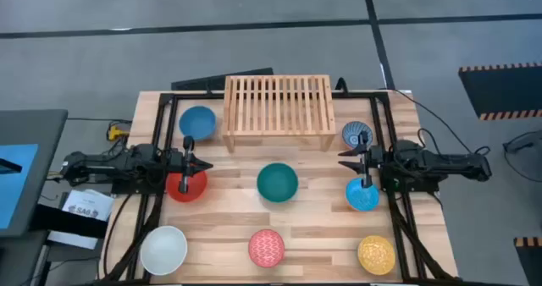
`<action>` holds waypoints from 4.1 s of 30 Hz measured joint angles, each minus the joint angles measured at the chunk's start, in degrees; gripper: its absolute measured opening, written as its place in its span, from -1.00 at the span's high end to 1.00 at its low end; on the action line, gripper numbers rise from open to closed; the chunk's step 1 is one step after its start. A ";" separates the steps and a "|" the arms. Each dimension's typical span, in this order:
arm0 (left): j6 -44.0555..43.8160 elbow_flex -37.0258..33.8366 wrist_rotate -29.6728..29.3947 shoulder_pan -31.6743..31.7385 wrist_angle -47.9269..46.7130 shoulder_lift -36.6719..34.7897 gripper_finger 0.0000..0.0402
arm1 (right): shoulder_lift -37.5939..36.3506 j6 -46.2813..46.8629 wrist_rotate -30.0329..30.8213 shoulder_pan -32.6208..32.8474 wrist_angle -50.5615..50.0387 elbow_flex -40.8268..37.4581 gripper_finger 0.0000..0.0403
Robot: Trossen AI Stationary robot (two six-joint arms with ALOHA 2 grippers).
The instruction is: Place and stack bowls onto a shelf
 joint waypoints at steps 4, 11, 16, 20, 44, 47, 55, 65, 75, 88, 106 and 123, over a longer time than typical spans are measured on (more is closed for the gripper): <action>0.00 0.00 0.00 0.01 0.02 -0.01 1.00 | -0.01 -0.01 0.00 0.01 0.01 0.01 0.31; 0.00 0.00 0.00 0.02 0.00 0.00 1.00 | 0.00 -0.01 0.00 0.02 0.01 0.01 0.31; 0.00 0.00 0.00 0.02 0.02 0.00 1.00 | 0.00 0.00 0.00 0.02 0.00 0.02 0.31; 0.00 0.00 0.00 0.00 0.02 0.00 1.00 | -0.02 0.00 0.00 0.00 0.01 0.01 0.31; 0.00 0.00 0.00 0.02 0.00 0.00 1.00 | 0.00 0.00 -0.01 0.01 0.01 0.00 0.31; 0.00 0.00 0.00 0.02 0.01 0.00 1.00 | 0.00 -0.01 0.00 0.00 0.00 0.00 0.31; 0.00 0.00 -0.01 0.01 0.00 -0.02 1.00 | -0.02 0.00 0.00 0.00 0.00 0.00 0.31; 0.00 0.00 -0.02 0.02 0.02 0.00 1.00 | -0.02 0.00 0.00 0.02 0.02 0.00 0.31; 0.00 0.00 -0.02 0.00 0.02 0.00 1.00 | -0.02 0.00 0.00 0.02 0.00 0.00 0.31; 0.00 0.00 0.00 0.02 0.00 0.00 1.00 | 0.00 0.00 0.00 0.00 0.01 0.00 0.31; 4.85 0.02 -0.66 0.00 0.11 0.00 1.00 | -0.01 -0.01 0.00 0.00 0.00 0.02 0.31; -32.08 0.00 3.17 -0.09 25.85 0.00 1.00 | -0.02 0.00 -0.02 0.00 0.00 0.00 0.31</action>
